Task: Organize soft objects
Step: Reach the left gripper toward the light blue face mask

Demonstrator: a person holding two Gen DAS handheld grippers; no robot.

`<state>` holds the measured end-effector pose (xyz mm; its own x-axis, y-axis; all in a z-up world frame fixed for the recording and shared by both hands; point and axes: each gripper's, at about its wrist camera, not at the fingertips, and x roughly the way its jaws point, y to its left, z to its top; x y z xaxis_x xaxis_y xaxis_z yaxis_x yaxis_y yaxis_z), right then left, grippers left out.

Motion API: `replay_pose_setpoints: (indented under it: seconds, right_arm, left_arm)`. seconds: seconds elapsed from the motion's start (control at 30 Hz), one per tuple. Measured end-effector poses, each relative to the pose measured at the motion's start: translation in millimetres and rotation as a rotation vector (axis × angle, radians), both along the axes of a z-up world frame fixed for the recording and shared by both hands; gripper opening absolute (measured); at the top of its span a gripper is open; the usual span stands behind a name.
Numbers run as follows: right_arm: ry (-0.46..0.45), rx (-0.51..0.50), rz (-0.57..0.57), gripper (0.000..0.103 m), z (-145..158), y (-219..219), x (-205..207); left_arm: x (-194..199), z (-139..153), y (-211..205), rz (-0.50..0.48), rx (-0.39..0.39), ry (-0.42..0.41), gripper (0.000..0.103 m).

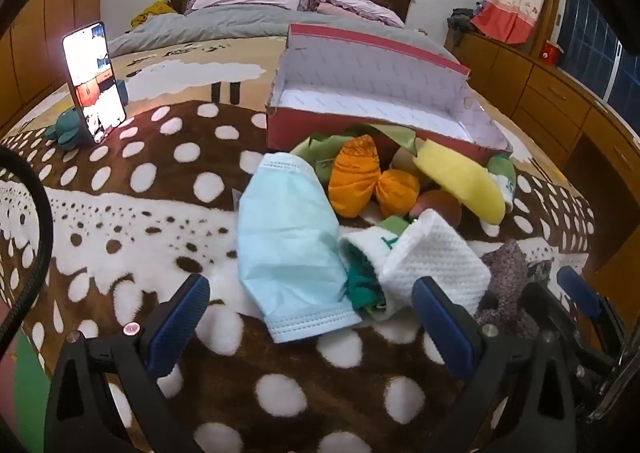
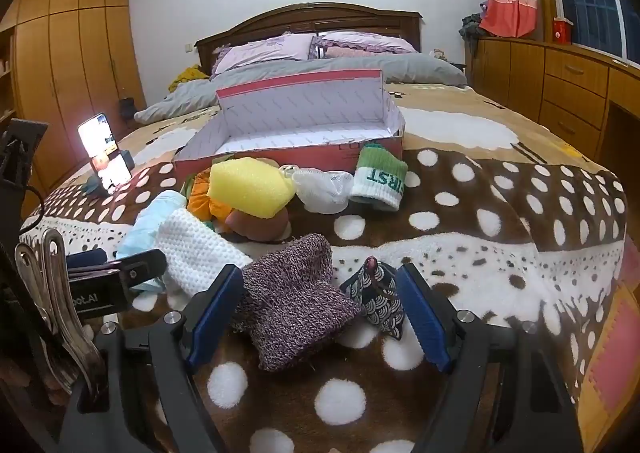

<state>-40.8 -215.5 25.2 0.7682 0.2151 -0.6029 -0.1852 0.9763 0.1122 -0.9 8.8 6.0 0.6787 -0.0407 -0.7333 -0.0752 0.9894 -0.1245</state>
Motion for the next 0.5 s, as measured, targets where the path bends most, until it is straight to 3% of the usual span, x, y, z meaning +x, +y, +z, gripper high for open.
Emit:
replay_pose_setpoints:
  seconds: [0.5]
  right_arm:
    - [0.002, 0.002, 0.063, 0.081, 14, -11, -7]
  left_arm:
    - [-8, 4, 26, -0.014, -0.022, 0.003, 0.103]
